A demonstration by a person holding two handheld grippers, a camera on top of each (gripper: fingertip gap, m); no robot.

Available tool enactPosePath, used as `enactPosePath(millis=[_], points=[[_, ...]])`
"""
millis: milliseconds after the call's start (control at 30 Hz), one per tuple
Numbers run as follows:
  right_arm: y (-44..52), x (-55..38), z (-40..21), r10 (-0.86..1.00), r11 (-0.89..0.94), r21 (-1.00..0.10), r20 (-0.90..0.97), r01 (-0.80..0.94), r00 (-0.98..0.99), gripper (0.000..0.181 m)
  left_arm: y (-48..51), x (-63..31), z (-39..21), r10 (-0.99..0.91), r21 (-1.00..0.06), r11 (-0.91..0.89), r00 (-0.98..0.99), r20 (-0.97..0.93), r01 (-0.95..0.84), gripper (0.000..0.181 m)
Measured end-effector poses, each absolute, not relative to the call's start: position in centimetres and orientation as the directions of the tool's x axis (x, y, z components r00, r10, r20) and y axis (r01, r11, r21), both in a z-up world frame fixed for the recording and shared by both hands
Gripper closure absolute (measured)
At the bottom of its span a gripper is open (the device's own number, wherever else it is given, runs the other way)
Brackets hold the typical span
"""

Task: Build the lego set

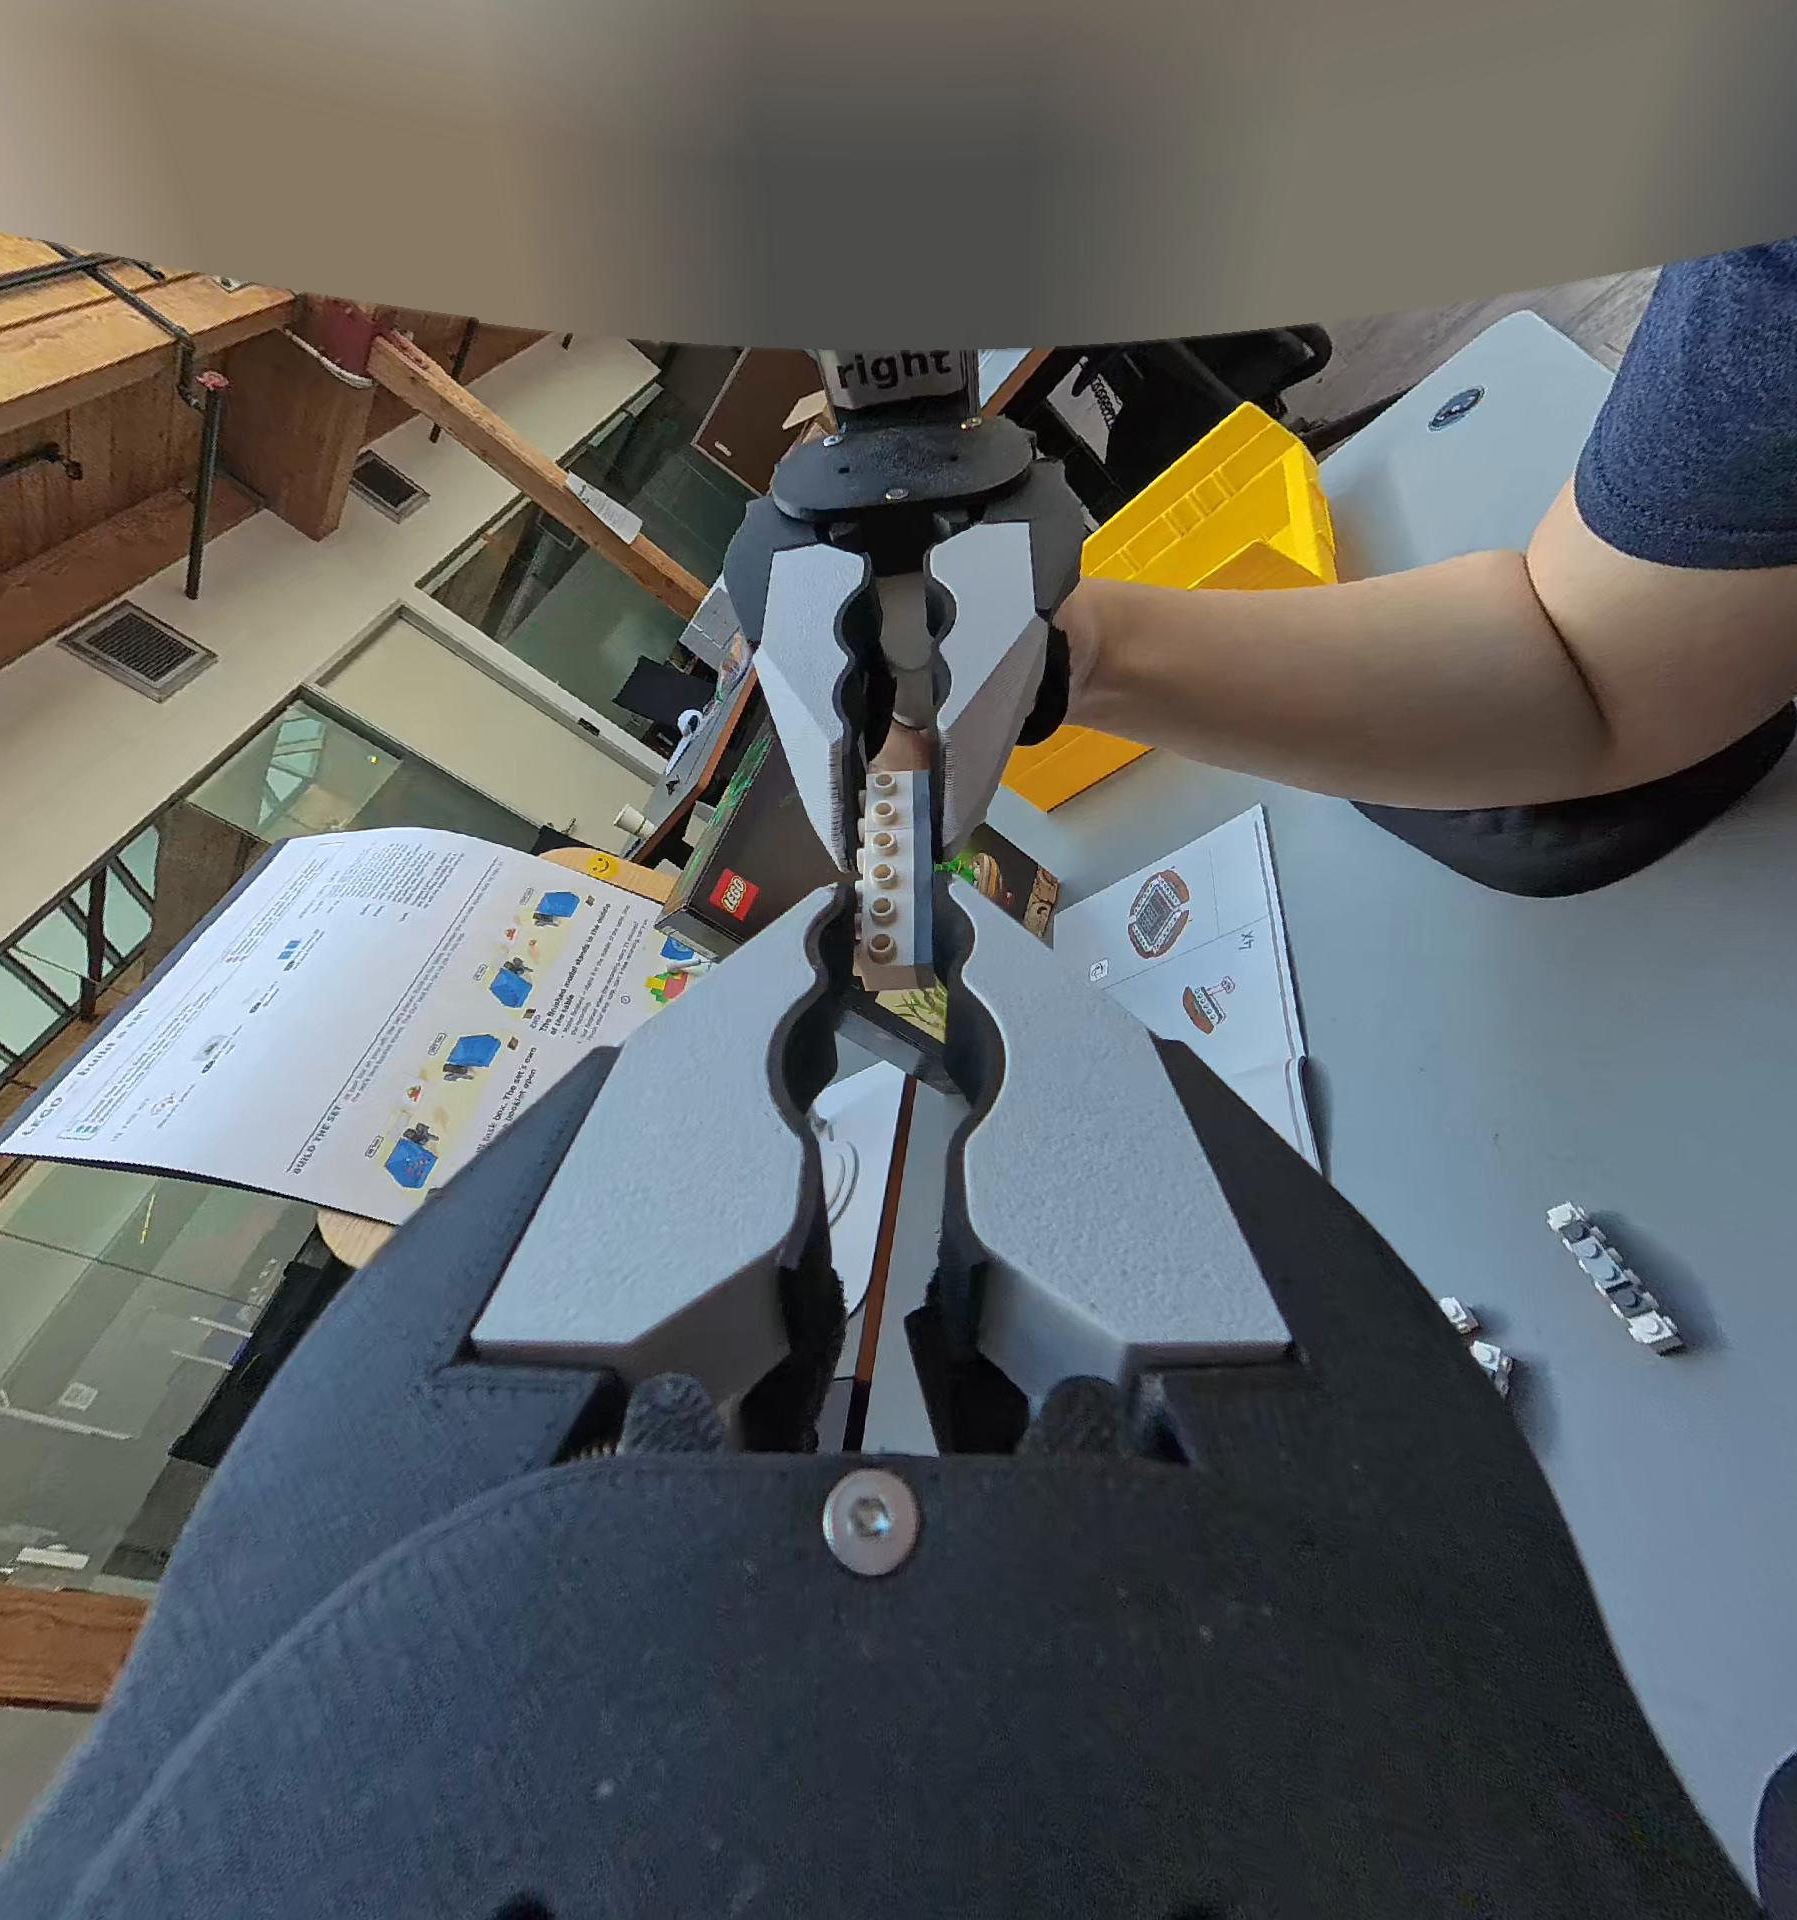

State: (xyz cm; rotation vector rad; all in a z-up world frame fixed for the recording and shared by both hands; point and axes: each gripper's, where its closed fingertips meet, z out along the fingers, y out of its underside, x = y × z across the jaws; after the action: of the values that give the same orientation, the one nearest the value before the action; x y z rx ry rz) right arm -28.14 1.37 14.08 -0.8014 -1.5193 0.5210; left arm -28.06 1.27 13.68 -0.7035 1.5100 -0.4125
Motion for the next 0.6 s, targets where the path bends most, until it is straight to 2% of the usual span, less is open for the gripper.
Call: enactPosePath(millis=[233, 367, 467, 600], points=[[1.9, -28.3, 13.4, 0.73, 0.665, -0.716, 0.683, 0.211, 0.019, 0.168, 1.7, -28.2, 13.1, -0.657, -0.649, 0.733, 0.035, -0.753, -0.205, 0.169], [2.3, -28.4, 13.1, 0.801, 0.587, -0.784, 0.598, 0.202, -0.007, 0.167, 2.1, -28.3, 12.8, -0.663, -0.652, 0.725, 0.033, -0.748, -0.223, 0.17], [2.9, -28.3, 12.9, 0.748, 0.644, -0.734, 0.663, 0.218, 0.022, 0.16, 2.4, -28.1, 12.6, -0.663, -0.65, 0.723, 0.033, -0.748, -0.234, 0.169], [2.7, -28.1, 12.8, 0.712, 0.682, -0.696, 0.702, 0.225, 0.014, 0.165, 2.3, -28.0, 12.7, -0.662, -0.651, 0.724, 0.031, -0.748, -0.228, 0.169]])
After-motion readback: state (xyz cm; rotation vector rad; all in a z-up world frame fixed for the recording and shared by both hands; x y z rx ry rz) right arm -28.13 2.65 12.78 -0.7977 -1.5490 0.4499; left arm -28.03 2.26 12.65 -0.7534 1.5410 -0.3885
